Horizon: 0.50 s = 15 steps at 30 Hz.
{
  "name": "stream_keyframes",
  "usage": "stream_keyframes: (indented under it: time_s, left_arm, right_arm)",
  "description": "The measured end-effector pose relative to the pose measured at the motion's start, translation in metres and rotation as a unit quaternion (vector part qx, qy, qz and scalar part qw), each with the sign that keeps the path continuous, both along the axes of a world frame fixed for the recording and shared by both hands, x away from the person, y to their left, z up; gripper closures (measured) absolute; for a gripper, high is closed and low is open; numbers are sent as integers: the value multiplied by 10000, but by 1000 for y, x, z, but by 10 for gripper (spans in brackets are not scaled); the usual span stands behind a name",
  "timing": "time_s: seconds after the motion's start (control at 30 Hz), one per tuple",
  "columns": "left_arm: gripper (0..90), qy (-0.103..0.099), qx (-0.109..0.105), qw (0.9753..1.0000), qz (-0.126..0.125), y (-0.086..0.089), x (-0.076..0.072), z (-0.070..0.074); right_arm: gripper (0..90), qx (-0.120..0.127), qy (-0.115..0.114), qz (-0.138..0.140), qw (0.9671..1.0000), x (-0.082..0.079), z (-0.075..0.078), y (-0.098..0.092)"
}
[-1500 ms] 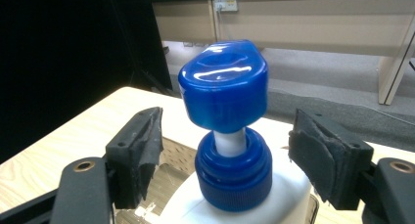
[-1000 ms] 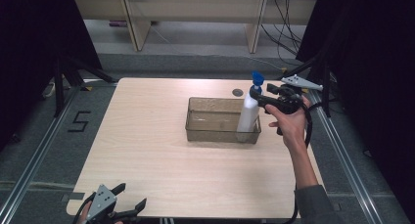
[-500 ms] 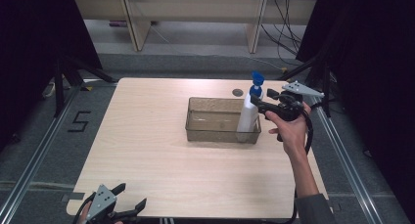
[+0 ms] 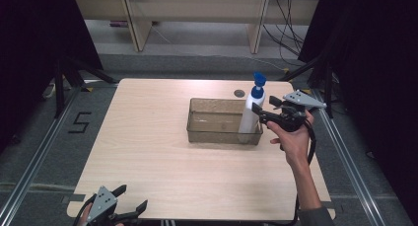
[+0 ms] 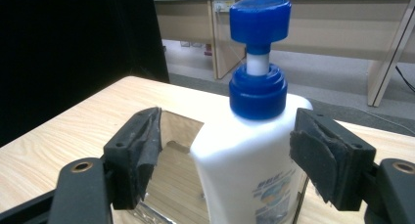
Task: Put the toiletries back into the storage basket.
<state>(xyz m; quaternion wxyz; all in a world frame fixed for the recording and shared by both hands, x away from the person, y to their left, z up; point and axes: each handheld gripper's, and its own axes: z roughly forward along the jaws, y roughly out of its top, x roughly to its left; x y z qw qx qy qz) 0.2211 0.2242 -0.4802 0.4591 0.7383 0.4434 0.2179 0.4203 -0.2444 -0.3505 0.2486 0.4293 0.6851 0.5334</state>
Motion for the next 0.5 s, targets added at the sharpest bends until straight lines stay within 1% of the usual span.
stream_keyframes:
  time_s: [0.07, 0.1, 0.13, 0.17, 0.2, 0.23, 0.3, 0.33, 0.4, 0.43, 0.5]
  left_arm:
    - [149, -21, -37, 10000, -26, 0, 1, -1]
    - [148, -18, -34, 10000, -22, 0, 1, -1]
    - [148, -23, -34, 10000, -24, 0, 1, -1]
    - [148, -8, -8, 10000, -4, 0, 0, 0]
    - [148, -8, -8, 10000, -4, 0, 0, 0]
    - [148, -8, -7, 10000, -4, 0, 0, 0]
    - [148, -5, 4, 10000, -11, 0, 0, 0]
    - [149, -5, 25, 10000, -19, 0, 0, 0]
    - [149, 1, 5, 10000, -11, 0, 0, 0]
    - [148, -13, -2, 10000, -57, 0, 0, 0]
    - [148, -31, 2, 10000, -61, 1, 0, 1]
  right_arm:
    - [278, -21, -17, -26, 10000, -3, -2, 1]
    - [277, -106, -48, -11, 9999, -6, -4, 1]
    - [277, -106, -48, -11, 9999, -6, -4, 1]
    - [277, -46, -70, 19, 10000, -9, -6, 2]
    - [277, -46, -70, 19, 10000, -9, -6, 2]
    - [276, -20, -20, 42, 10000, -11, -7, 3]
    - [276, -2, -41, 61, 10000, -14, -9, 4]
    - [275, 31, -48, 145, 9999, -16, -11, 6]
    - [274, 10, -36, 141, 9999, -17, -11, 6]
    - [273, 37, -1, 194, 9998, -17, -12, 7]
    - [274, 62, -1, 186, 9998, -19, -12, 6]
